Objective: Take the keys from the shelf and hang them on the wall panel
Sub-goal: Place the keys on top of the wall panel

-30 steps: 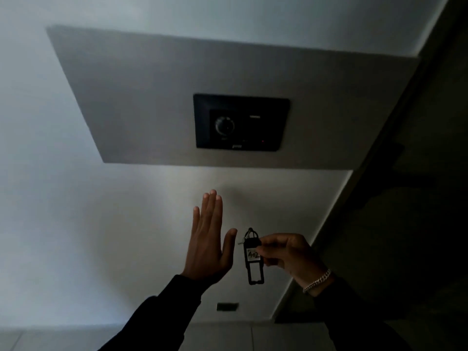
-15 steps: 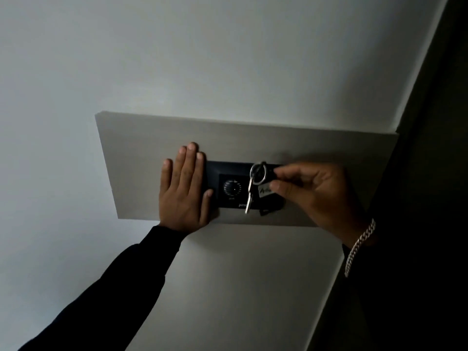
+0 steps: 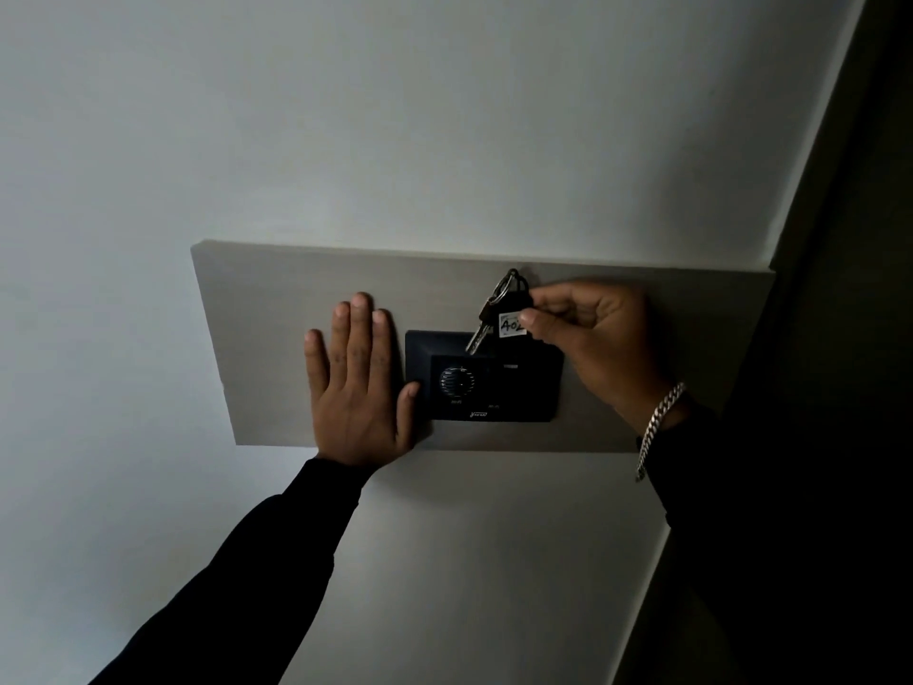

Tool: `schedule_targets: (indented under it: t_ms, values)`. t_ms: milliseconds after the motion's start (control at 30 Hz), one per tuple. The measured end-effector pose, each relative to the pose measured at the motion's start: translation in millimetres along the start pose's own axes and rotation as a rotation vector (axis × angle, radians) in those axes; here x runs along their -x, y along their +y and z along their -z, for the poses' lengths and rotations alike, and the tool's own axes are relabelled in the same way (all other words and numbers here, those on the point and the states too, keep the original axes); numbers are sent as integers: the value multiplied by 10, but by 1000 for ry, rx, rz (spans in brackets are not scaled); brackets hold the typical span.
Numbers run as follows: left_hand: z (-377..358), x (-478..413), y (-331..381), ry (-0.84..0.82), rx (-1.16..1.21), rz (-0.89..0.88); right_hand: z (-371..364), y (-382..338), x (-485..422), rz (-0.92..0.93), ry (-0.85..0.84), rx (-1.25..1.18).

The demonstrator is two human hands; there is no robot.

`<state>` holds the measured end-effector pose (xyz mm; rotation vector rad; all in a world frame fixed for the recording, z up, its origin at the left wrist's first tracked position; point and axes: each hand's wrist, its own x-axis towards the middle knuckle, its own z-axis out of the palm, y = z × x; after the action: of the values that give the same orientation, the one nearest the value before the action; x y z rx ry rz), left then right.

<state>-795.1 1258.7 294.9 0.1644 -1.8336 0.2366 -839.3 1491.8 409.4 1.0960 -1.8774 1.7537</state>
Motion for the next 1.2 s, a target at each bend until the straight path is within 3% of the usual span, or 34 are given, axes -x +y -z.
schedule_targets:
  t_ms: [500,633,833,900,1033,1200]
  values:
    - [2,-10,-10,-29,17,-1,60,68,120,103,47,323]
    - [8,-15,-4,-27,24,2,61,-292,-64,304,-79,590]
    - [46,-15,4,-44,21,8,-90,-581,-241,457,-381,1099]
    - [62,-10,5,-53,27,6,-78,-583,-271,481,-380,1054]
    - [55,-17,6,-59,40,14,23,-401,-156,434,-128,596]
    - [52,-11,13,-46,43,11,42,-156,-6,449,44,486]
